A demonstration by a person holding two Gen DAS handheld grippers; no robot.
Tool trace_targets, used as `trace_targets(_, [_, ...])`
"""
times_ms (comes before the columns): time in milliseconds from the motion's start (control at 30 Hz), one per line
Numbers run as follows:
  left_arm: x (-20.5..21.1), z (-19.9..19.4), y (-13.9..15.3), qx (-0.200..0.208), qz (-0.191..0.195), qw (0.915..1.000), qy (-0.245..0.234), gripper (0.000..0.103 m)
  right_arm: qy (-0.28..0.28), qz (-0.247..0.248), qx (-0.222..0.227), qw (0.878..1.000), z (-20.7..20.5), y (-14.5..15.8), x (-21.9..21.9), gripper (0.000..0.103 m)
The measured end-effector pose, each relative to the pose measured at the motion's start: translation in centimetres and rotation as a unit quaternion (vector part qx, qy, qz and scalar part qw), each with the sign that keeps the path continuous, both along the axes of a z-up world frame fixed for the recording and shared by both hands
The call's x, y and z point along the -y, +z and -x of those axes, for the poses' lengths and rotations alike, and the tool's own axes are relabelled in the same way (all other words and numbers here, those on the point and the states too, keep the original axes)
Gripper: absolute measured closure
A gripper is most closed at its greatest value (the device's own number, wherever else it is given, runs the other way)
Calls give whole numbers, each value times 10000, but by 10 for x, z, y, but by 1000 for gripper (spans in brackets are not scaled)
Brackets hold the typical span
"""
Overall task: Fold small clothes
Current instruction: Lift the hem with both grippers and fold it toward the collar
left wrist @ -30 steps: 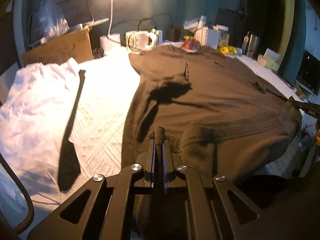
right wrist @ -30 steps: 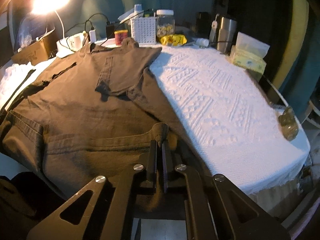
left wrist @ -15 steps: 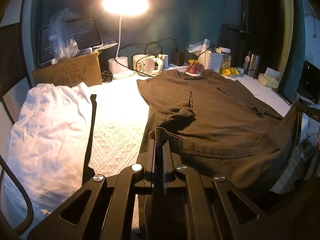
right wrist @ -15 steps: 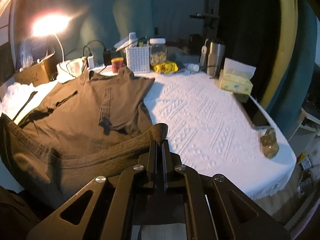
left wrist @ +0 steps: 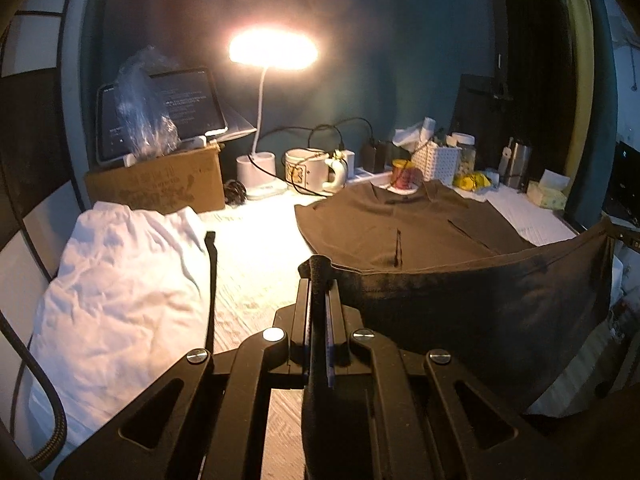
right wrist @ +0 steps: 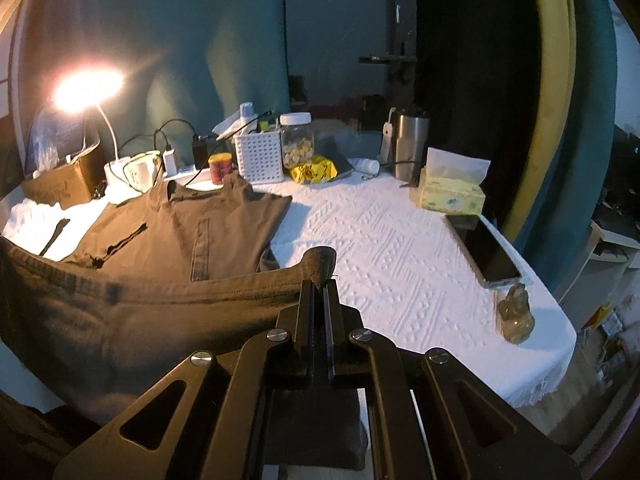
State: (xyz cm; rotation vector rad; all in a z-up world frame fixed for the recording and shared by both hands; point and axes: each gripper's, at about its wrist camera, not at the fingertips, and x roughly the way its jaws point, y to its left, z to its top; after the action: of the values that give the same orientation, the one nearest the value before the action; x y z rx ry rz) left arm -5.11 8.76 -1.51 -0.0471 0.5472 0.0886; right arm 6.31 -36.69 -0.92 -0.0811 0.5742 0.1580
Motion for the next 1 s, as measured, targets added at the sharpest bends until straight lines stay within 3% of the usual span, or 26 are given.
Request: trace_targets(1000, [-28,-71,45,370,-8,9993,96,99,23,-25,338,9994,-76,55,-19,98])
